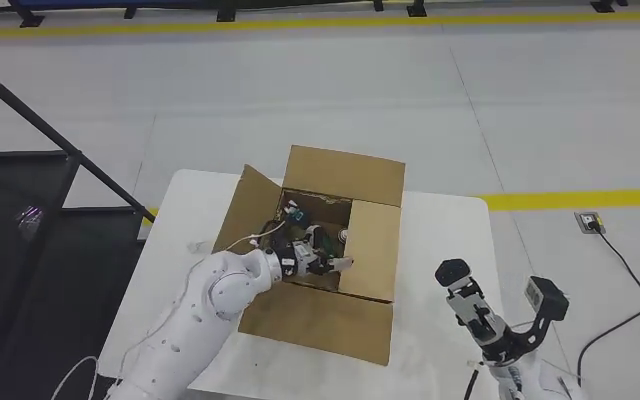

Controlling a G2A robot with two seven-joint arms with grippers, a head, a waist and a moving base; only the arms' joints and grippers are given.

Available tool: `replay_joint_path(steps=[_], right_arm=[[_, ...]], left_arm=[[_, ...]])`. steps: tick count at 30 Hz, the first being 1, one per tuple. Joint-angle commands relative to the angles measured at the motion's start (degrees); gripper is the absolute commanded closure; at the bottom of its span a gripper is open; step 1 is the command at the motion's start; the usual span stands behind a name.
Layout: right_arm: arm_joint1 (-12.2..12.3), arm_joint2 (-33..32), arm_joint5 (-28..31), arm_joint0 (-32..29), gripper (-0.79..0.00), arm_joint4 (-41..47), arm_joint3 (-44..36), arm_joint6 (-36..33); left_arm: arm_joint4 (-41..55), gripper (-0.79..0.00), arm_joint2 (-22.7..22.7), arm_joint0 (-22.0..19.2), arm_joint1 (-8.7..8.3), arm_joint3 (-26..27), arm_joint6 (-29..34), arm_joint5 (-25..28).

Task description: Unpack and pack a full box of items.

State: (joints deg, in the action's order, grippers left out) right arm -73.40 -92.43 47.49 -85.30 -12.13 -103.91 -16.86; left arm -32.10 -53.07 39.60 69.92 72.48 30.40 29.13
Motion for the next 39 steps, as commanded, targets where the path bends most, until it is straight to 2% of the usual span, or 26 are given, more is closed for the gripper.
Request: replay_joint_path(steps=[1,11,17,30,39], right_arm=[[0.1,0.1,-0.2,0.1,-0.785,-0.1,0.0,0.1],[0.4,1.2,-0.9,0.8,-0.785,-0.2,0.5,0.3],[0.6,1.4,-1.0,0.5,-0.785,-0.3,0.5,0.9],[0.9,2.6,-0.7,1.6,-0.785,-0.1,1.3,1.7],[1.2,2.1,-0.1,1.7,-0.785,0.1,0.9,3.6]], left_arm=[[2.1,-0.785,1.1,-0.9,0.47,-1.9,1.5,0.4],[13.2,-0.785,6.1,-5.2,3.33,-10.7,7.2,2.4],[17.5,-0.785,6.5,-6.4,4.12,-12.7,8.5,5.4],[25.3,-0.785,5.0,-6.0,4.19,-10.1,12.8,8.3],[27.2,-0.785,3.9,-4.8,4.13,-4.8,11.3,8.4]])
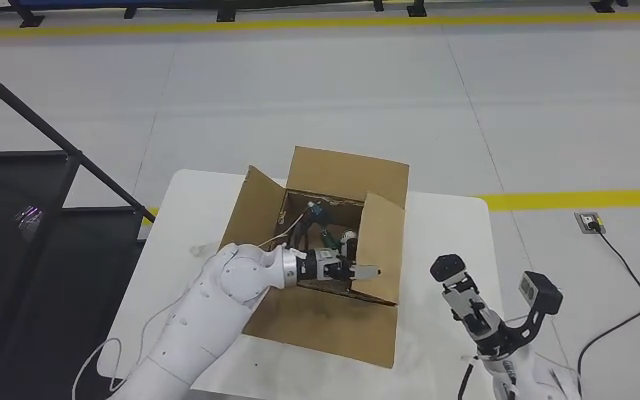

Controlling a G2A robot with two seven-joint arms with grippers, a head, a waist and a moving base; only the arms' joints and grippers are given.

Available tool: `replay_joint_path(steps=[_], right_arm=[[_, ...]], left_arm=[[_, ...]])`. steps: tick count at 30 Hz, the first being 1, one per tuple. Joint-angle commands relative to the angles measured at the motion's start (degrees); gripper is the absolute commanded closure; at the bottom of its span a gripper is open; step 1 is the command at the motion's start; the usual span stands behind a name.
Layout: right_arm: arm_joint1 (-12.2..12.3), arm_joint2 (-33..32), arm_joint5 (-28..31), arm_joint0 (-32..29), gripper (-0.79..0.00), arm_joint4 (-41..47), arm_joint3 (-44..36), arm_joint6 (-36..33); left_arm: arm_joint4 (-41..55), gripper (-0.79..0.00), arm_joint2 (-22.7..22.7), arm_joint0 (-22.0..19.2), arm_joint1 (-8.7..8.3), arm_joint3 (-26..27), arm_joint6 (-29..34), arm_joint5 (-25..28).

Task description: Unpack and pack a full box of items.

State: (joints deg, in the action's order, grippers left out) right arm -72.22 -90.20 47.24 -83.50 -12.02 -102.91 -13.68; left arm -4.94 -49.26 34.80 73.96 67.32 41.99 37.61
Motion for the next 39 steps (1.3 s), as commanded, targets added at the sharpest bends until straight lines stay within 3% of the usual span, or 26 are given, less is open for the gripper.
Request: replay_joint_path(steps=[1,9,21,32,39], right_arm=[[0.0,-0.4,0.3,-0.4,-0.785,-0.2,-0.2,1.1],[-0.1,-3.8,2.3,-4.8,-0.785,-1.5,-1.3,8.3],[-0.3,-7.3,3.1,-9.2,-0.785,-3.0,1.0,14.3],[-0.2,-8.5,4.8,-9.3,-0.785,-2.0,3.0,15.0],[-0.1,-7.8,5.2,-8.2,-0.785,-1.1,4.4,13.6]], left_arm=[[0.1,-0.785,0.4,-0.1,0.23,0.6,-0.7,-0.4],[-4.1,-0.785,4.8,-2.2,2.47,0.5,-6.6,-0.9],[-10.8,-0.785,13.4,-5.8,8.05,-7.2,-18.2,0.1],[-10.0,-0.785,16.8,-8.6,12.20,-15.0,-19.3,1.2],[-9.7,-0.785,16.4,-9.8,13.37,-17.8,-18.9,3.3]])
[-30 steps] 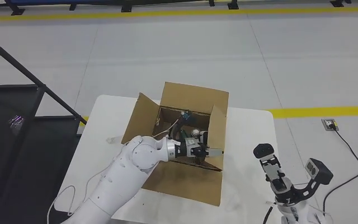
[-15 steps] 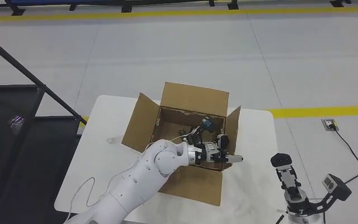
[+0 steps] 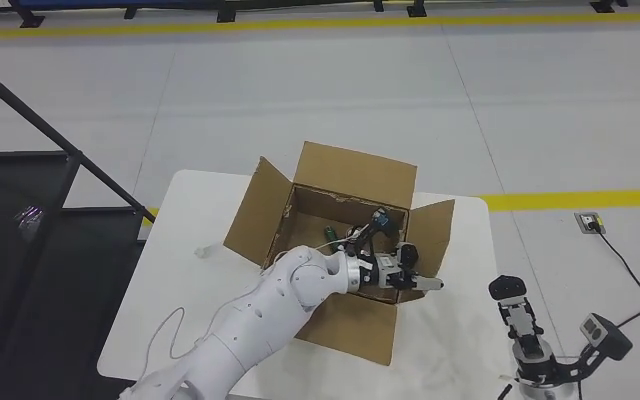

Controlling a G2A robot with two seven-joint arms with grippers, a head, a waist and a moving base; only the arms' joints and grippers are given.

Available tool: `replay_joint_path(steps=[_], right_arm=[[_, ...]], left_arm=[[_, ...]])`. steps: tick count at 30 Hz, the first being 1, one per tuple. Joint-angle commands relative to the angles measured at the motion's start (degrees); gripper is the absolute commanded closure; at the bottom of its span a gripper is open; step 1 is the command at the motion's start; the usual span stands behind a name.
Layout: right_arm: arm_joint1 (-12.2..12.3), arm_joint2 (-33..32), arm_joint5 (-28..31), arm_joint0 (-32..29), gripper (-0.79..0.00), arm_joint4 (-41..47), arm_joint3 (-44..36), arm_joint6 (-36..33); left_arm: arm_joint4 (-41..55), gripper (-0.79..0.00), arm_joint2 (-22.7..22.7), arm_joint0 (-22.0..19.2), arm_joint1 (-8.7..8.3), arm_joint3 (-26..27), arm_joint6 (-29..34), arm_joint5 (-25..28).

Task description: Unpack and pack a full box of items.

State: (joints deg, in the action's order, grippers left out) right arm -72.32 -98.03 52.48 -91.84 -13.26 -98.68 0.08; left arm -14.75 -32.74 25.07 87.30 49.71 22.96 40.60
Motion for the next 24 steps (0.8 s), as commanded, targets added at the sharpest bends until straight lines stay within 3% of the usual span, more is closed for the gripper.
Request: replay_joint_path(steps=[1,15,24], right_arm=[[0.0,0.2,0.1,0.5,-0.785,0.3,0.5,-0.5],[0.4,1.2,0.0,3.2,-0.785,2.4,1.9,-3.7],[0.2,-0.2,1.5,2.0,-0.785,0.9,1.0,0.4]], left_arm=[[0.3,-0.785,-0.5,-0.2,0.08,-0.5,0.4,1.0],[7.1,-0.785,-5.3,1.0,-1.46,2.9,9.3,9.2],[6.4,-0.785,-5.3,3.1,-1.28,4.6,9.6,6.4]])
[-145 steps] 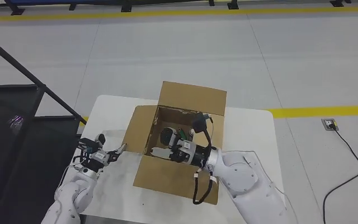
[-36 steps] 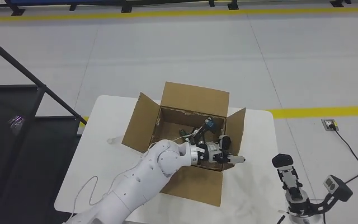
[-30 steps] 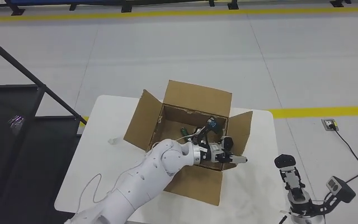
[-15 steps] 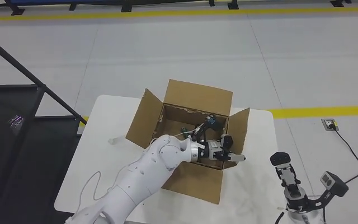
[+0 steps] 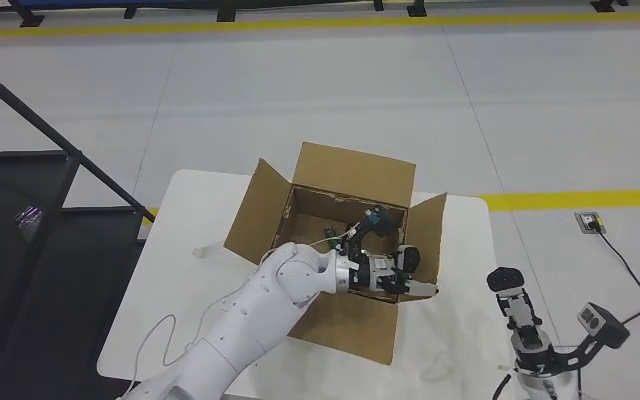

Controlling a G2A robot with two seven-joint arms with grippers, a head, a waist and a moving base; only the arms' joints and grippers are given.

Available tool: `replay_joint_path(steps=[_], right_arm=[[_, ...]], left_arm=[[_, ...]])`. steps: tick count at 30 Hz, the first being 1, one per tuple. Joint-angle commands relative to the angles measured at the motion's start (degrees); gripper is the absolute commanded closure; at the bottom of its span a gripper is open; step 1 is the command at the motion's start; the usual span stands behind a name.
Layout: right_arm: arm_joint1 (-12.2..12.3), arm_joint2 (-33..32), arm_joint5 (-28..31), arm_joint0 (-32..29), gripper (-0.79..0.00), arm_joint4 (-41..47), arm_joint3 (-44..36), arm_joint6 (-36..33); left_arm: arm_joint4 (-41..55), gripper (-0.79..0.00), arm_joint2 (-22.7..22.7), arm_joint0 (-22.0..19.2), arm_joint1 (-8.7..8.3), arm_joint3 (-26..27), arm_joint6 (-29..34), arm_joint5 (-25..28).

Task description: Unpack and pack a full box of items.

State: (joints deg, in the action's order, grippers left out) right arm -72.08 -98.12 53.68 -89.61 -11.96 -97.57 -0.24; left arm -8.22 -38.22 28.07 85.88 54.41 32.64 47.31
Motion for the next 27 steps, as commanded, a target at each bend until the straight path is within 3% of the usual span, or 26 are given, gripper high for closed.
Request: replay_joint_path(steps=[1,11,18,23,27], right_arm=[[-0.1,-0.3,0.6,-0.6,-0.785,-1.0,-0.3,1.6],[-0.4,-0.3,1.2,-2.1,-0.785,-2.4,-0.2,3.8],[-0.5,-0.2,0.6,-2.0,-0.785,-2.1,-0.7,4.0],[-0.5,-0.6,0.9,-1.2,-0.785,-3.4,-1.8,4.0],[-0.4,-0.6,-0.2,0.9,-0.785,-4.7,-3.0,3.0]], left_arm=[[-0.4,-0.785,0.6,0.1,0.37,-0.2,-0.3,-0.6],[-3.9,-0.785,5.1,-1.9,4.08,-6.1,-3.4,-4.8],[-4.8,-0.785,6.3,-3.4,6.08,-9.8,-4.7,-3.4],[-5.2,-0.785,3.9,-4.1,5.58,-8.7,-5.8,-1.3],[-7.2,-0.785,-1.3,-2.8,3.16,-3.6,-7.9,1.0]])
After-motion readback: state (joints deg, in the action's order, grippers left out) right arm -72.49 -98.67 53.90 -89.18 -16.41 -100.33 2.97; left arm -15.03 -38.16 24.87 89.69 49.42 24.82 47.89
